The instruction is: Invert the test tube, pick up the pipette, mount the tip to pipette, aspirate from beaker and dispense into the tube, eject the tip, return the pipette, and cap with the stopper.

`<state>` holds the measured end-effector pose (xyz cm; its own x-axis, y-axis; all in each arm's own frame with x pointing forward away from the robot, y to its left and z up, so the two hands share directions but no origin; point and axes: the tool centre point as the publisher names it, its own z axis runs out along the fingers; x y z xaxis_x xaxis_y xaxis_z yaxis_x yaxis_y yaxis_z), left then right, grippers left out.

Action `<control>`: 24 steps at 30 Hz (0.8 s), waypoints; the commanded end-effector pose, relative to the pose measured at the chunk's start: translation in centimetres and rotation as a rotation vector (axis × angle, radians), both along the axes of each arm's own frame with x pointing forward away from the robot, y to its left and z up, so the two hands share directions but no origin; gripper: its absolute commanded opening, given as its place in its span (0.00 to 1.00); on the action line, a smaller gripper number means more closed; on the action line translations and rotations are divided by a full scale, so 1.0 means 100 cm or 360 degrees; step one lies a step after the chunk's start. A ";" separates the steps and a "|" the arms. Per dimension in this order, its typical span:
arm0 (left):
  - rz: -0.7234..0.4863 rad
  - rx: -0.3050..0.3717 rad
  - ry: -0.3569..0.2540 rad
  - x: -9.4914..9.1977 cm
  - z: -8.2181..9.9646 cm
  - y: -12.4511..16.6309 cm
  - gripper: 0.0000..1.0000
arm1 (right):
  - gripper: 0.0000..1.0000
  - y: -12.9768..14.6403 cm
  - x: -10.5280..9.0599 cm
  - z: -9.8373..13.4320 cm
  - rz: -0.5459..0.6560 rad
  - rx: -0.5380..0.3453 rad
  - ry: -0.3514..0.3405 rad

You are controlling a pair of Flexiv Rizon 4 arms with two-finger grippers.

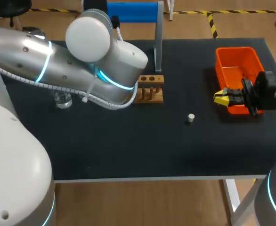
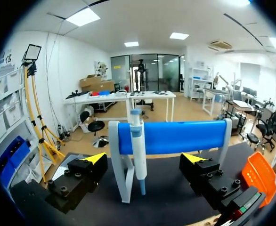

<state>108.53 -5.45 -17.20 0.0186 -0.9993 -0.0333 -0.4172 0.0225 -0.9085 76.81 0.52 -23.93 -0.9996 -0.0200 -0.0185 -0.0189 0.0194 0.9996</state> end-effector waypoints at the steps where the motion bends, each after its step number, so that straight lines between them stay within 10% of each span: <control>1: -0.0012 -0.0002 -0.0010 0.010 -0.005 -0.001 0.89 | 0.00 -0.001 -0.001 0.000 0.0001 0.0001 -0.0001; 2: -0.0014 -0.0003 -0.0010 0.012 -0.006 -0.002 0.55 | 0.00 -0.001 -0.001 0.000 0.0001 0.0001 -0.0001; 3: -0.0016 -0.0004 -0.0010 0.013 -0.007 -0.002 0.45 | 0.00 -0.001 -0.001 0.000 0.0001 0.0001 -0.0001; 24: -0.0083 -0.0060 -0.0020 0.042 -0.026 0.000 0.42 | 0.00 -0.001 -0.001 0.000 0.0001 0.0001 -0.0001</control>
